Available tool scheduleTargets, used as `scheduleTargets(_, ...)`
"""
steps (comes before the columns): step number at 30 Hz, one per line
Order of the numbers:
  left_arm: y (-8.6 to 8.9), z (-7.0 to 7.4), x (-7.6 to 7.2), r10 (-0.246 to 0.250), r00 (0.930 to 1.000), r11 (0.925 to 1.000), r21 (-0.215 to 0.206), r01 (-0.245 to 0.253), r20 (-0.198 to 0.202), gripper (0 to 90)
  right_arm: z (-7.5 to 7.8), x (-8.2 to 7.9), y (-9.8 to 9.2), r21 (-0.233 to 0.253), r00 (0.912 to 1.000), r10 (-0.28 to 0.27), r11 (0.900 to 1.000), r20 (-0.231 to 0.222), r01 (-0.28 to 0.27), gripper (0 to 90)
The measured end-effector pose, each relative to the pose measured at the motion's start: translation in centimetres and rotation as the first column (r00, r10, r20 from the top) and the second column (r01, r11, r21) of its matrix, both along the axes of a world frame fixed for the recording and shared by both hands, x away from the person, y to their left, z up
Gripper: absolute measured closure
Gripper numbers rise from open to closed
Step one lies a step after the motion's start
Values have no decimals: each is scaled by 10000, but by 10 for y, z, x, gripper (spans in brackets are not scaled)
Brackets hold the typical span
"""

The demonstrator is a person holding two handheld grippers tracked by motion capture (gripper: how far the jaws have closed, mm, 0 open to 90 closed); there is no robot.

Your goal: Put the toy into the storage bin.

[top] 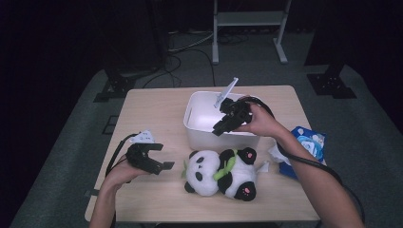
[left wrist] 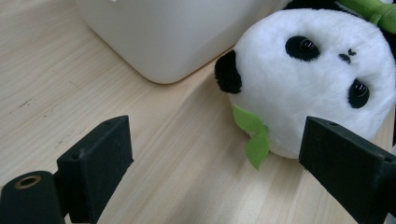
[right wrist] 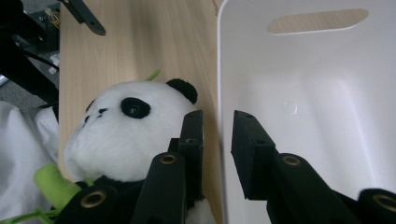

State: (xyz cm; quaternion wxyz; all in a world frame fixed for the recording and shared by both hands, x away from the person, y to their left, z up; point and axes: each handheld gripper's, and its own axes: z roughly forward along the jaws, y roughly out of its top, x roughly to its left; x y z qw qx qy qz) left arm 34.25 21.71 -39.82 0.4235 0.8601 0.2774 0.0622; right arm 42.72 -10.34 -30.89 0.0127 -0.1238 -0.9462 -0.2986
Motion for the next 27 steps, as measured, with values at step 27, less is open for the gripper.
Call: scheduleTargets(27, -3, 4, -3, -173, 9998, 9998, 85, 172, 81, 84, -3, -72, -34, 225, 9983, 575, 9981, -85, -573, 704)
